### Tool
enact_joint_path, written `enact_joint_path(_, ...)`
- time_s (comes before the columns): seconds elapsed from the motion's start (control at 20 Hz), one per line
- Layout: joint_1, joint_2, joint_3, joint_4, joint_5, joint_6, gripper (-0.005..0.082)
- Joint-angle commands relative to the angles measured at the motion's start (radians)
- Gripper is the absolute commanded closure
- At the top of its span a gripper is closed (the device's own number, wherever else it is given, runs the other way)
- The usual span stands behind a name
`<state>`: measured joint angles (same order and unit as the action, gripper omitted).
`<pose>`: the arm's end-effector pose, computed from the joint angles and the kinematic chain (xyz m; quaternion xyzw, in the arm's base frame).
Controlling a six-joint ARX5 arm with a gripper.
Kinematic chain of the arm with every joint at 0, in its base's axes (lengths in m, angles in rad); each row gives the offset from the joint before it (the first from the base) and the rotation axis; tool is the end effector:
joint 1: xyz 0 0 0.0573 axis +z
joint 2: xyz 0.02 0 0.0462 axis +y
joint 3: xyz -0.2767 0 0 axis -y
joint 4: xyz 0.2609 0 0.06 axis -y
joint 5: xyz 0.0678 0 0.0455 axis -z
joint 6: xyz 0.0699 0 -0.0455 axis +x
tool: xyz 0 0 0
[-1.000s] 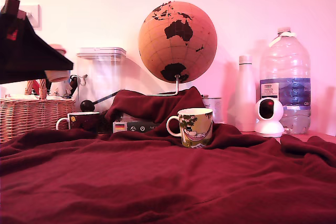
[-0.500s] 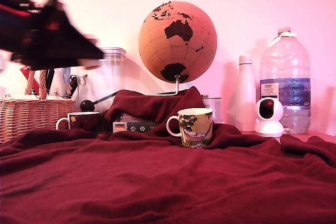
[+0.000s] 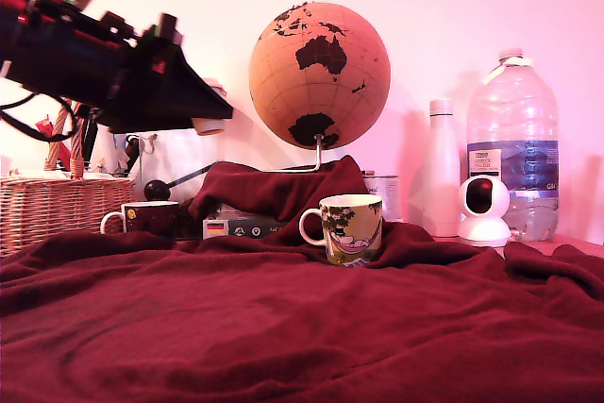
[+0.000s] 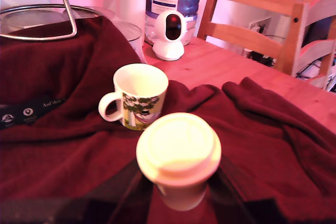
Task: Pick up the coffee capsules on the table and drop them inside the coffee cup
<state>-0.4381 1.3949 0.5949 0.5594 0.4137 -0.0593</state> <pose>0.2818 -0.1631 0.1992 -0.0253 0.1321 -0.4064 0.9037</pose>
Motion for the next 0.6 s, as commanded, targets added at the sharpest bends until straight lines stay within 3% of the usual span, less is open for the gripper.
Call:
enact_joint_path(0.0, -0.004, 0.034, 0.029, 0.01, 0.0, 0.015, 0.0542)
enact_joint_path(0.55, -0.011, 0.118, 0.133, 0.009, 0.0, 0.016, 0.0542)
